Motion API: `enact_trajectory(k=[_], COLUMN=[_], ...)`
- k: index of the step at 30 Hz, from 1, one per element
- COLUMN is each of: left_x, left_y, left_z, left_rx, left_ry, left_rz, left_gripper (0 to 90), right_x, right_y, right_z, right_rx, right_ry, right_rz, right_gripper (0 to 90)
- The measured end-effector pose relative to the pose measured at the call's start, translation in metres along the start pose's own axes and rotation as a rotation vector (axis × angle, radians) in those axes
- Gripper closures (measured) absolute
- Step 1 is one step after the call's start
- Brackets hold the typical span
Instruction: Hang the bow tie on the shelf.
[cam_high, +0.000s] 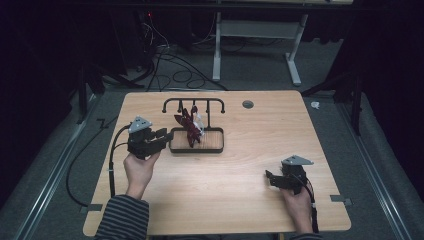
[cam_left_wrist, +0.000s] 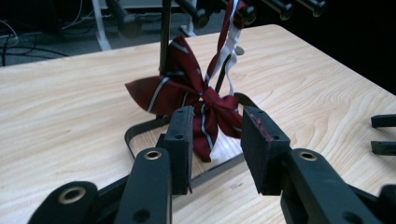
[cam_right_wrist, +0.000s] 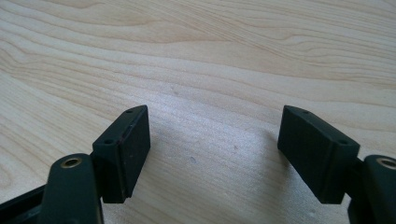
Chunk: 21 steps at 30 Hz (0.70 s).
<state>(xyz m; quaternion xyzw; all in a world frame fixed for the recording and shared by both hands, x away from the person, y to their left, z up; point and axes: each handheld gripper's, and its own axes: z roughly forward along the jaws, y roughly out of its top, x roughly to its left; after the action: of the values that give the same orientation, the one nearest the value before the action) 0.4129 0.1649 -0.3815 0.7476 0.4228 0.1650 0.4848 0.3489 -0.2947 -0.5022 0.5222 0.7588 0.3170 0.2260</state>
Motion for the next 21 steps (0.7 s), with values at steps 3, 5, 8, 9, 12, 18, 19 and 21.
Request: enact_trajectory(k=[3,5,8,9,12,18,19,21], left_x=[0.0,0.0,0.002,0.002,0.002,0.003,0.003,0.002], left_y=[-0.003,-0.006,-0.008,-0.009,-0.01,-0.015,-0.016,-0.017], left_z=[-0.001,-0.003,-0.005,-0.005,-0.008,-0.01,-0.01,-0.011], left_rx=[-0.001,0.0,0.003,0.004,-0.003,-0.007,-0.006,-0.008], left_ry=[0.002,0.003,0.006,0.009,0.008,0.009,0.01,0.015], left_rz=[-0.003,-0.005,-0.009,-0.006,-0.009,-0.019,-0.02,-0.019], left_gripper=[64.5,64.3,64.0,64.0,63.6,63.3,63.2,62.9], right_x=[0.0,0.0,0.0,0.0,0.0,0.0,0.0,0.0], right_y=[0.0,0.0,0.0,0.0,0.0,0.0,0.0,0.0], right_z=[0.0,0.0,0.0,0.0,0.0,0.0,0.0,0.0], right_rx=[0.0,0.0,0.0,0.0,0.0,0.0,0.0,0.0], right_ry=[0.0,0.0,0.0,0.0,0.0,-0.001,-0.001,-0.001], right_rz=[0.001,0.001,0.0,0.0,-0.001,-0.002,-0.001,-0.001], right_gripper=[26.5,26.5,26.6,26.6,26.5,26.6,26.5,26.5])
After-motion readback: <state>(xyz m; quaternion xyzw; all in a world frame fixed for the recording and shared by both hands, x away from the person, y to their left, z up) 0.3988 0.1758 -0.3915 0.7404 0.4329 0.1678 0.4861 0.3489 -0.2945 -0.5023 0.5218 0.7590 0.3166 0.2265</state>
